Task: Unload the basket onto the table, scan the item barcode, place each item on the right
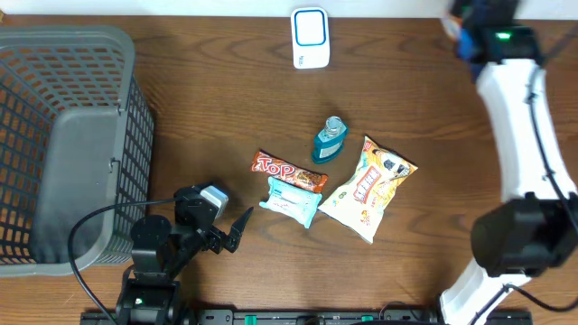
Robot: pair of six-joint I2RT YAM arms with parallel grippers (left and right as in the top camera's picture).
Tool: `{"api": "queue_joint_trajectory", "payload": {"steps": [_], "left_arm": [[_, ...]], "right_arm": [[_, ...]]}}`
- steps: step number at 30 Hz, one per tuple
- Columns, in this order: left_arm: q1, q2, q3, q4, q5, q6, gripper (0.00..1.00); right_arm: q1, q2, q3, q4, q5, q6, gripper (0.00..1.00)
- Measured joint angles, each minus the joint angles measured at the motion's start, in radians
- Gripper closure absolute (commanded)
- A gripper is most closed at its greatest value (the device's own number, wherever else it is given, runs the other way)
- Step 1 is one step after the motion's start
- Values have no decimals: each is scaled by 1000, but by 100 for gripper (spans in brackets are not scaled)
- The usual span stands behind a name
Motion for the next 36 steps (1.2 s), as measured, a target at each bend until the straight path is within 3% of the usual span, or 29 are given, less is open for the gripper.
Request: {"api": "queue_joint_trajectory", "payload": {"steps": [5,11,14,19,20,27,36], "left_arm": [[0,0,0,0,0,0,2],[0,0,0,0,0,0,2],[0,0,0,0,0,0,2],[0,0,0,0,0,0,2],[0,0,0,0,0,0,2],[0,0,0,0,0,0,2],[0,0,0,0,0,0,2]], "right_arm": [[-147,18,-10,-173,211,-24,99],[-340,97,-84,-262,247,-34,96],[-410,123,-129,-269,183,-37,67],[-468,130,-143,-231,-64,-45,8],[-475,130,-143,-220,-109,-46,1],[-503,138,-143,-181,-285,-48,1],[-508,275,-143,-77,-269,-48,1]]}}
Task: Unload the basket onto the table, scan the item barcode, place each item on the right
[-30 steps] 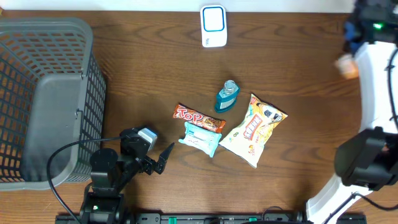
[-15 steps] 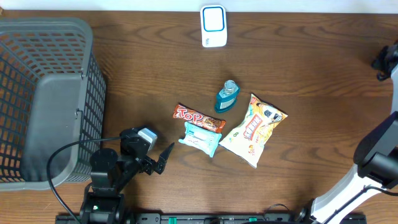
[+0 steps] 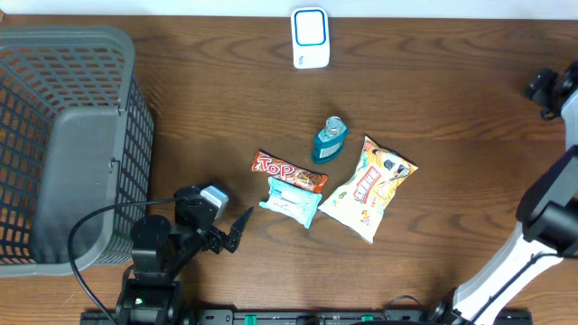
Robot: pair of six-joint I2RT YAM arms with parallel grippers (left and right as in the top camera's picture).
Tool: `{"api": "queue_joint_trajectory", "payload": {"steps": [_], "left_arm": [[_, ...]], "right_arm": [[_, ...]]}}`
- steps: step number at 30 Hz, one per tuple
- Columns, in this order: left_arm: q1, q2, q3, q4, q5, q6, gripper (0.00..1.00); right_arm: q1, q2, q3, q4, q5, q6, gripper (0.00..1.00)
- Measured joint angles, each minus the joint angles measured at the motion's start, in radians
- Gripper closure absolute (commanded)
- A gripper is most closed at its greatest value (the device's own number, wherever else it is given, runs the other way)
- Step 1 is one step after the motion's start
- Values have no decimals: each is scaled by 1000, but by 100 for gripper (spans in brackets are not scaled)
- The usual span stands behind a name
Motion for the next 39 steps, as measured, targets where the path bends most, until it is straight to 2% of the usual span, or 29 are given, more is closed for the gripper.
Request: {"api": "queue_joint_trajectory", "payload": {"steps": [9,20,21,23,28,32,34,39], "left_arm": [[0,0,0,0,0,0,2],[0,0,0,0,0,0,2],[0,0,0,0,0,0,2],[0,0,0,0,0,0,2],[0,0,0,0,0,0,2],[0,0,0,0,0,0,2],[0,0,0,0,0,0,2],[0,0,0,0,0,0,2]], "right_arm": [[-27,91,-2,198,79,74,1],[-61,150,-2,436,156,99,3],[-64,164,-1,458,159,102,6],[-68,192,-1,498,163,104,20],[-70,248,-2,587,162,137,76],[-66,256,-2,655,154,152,93],[-64,256,-2,698,151,155,98],[-55,256,-2,749,150,159,99]]}}
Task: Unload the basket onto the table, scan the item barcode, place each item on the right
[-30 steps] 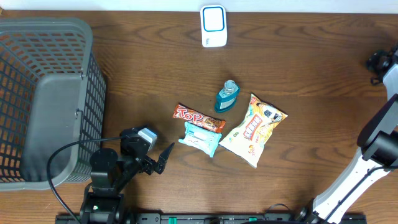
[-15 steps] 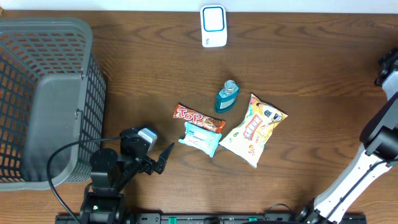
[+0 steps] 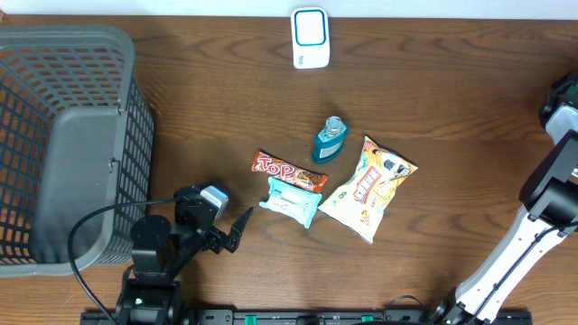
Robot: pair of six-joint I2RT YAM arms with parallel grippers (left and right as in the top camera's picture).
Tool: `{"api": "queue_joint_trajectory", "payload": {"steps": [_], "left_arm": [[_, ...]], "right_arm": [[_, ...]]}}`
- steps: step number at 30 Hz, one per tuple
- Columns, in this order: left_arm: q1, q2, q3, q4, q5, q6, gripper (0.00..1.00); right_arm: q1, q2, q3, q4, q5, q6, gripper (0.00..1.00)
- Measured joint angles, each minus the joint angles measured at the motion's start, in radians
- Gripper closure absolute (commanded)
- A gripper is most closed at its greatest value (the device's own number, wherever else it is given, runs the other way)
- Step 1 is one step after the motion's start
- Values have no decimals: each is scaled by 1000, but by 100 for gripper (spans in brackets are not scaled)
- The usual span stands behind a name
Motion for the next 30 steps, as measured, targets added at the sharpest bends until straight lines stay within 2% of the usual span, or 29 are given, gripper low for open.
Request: {"api": "queue_joint_trajectory", "payload": {"steps": [7,15,24,30], "left_arm": [[0,0,0,0,0,0,2],[0,0,0,0,0,0,2],[0,0,0,0,0,0,2],[0,0,0,0,0,0,2]], "right_arm": [[-3,23,1,-13,7,0,99],[-21,64,33,-149,23,2,99],[-36,-26,38,-494,78,3,99],[-53,-92,13,-740,247,26,99]]}}
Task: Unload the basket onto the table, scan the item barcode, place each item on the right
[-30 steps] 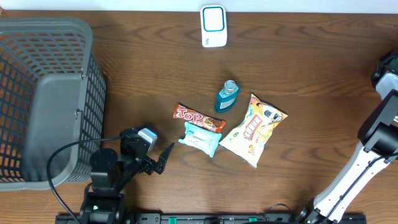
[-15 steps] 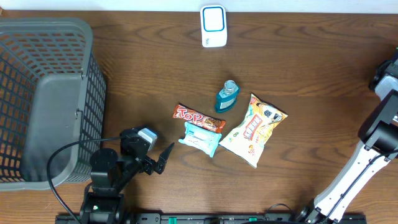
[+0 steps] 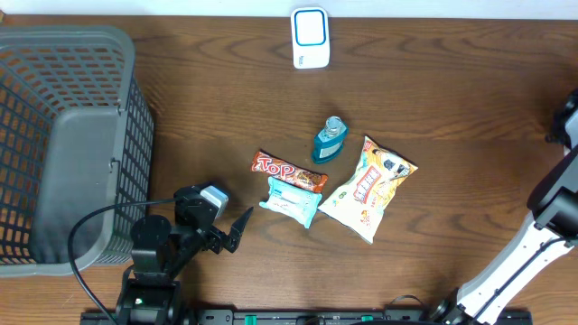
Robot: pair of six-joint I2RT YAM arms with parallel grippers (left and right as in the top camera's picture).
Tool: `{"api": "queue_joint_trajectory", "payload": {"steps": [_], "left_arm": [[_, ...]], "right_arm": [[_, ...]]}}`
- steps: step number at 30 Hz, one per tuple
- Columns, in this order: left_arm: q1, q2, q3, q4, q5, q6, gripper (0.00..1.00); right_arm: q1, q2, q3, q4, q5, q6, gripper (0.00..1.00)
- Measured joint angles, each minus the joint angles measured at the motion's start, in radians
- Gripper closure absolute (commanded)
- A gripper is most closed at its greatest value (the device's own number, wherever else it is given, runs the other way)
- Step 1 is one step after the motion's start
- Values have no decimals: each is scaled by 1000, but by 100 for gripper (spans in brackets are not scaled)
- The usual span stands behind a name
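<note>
Four items lie in the middle of the table in the overhead view: a red "Top" bar, a pale blue wipes packet, a small teal bottle and a yellow-white snack bag. A white scanner with a blue frame stands at the back edge. My left gripper rests near the front, just left of the wipes packet, open and holding nothing. Only part of the right arm shows at the right edge; its gripper is out of view.
A large grey wire basket fills the left side of the table. A black cable runs from the left arm toward the basket's front corner.
The dark upper end of the right arm has slid further off the right edge and a little toward the front. The left arm and all the items are unchanged.
The right arm first reached over the back right corner, a green light showing on it. Later only its dark end showed at the right edge, and now it is nearly out of frame. The left gripper and the items stayed put throughout.
</note>
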Motion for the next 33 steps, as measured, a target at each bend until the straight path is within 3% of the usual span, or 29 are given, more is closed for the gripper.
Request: {"api": "queue_joint_trajectory", "payload": {"steps": [9,11,15,19,21,25,27,33], "left_arm": [[0,0,0,0,0,0,2],[0,0,0,0,0,0,2],[0,0,0,0,0,0,2],[0,0,0,0,-1,0,2],[0,0,0,0,-1,0,2],[0,0,0,0,0,0,2],[0,0,0,0,0,0,2],[0,0,0,0,0,0,2]], "right_arm": [[-104,-183,-9,-217,84,54,96],[-118,-261,-11,-234,39,64,83],[-106,-433,-11,-257,-142,79,73],[-82,-606,-11,-300,-469,90,35],[-65,-670,-10,-327,-653,90,22],[8,-723,-6,-428,-969,89,13],[67,-720,-6,-484,-1064,92,1],[290,-702,-9,-576,-1193,88,1]]}}
